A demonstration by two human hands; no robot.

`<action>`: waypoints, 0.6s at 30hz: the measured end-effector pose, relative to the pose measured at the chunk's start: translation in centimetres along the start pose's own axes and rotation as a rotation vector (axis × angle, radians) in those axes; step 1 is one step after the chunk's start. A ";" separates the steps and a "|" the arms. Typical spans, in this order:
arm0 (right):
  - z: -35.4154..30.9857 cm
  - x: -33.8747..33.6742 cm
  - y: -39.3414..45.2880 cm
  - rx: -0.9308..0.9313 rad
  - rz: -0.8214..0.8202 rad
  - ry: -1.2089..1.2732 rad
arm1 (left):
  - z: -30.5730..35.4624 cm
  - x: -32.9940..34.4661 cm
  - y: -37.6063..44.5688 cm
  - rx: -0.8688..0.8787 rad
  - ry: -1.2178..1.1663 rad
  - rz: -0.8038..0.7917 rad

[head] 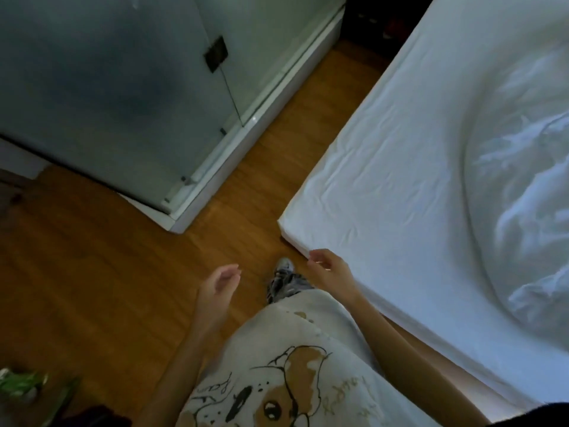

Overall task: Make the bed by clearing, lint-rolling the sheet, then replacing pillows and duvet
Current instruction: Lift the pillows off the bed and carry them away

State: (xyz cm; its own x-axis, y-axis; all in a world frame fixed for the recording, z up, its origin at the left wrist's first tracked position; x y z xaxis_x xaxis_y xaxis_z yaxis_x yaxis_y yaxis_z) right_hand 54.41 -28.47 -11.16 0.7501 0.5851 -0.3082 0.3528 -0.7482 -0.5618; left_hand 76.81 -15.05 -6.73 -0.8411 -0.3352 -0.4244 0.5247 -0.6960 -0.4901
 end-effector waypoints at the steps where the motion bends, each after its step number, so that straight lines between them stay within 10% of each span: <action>1: -1.8 0.3 2.0 -0.001 0.003 0.014 | 1.2 -1.3 1.9 0.000 0.019 0.005; 18: -18.5 -4.0 23.3 0.158 0.423 0.228 | 21.7 -1.4 37.5 0.242 0.262 -0.563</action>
State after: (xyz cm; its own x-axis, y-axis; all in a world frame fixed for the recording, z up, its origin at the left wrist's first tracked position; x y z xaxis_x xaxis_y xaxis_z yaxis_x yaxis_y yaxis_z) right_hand 69.94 -54.07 -8.84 0.9182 0.1450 -0.3686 -0.0841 -0.8381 -0.5390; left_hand 94.83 -54.47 -8.02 -0.9023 0.2656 -0.3395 -0.0557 -0.8529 -0.5192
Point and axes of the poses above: each hand's wrist, its own y-axis towards the middle knuckle, its own x-axis out of the palm, z = x × y, the point moved 9 cm from there along y, towards the middle knuckle
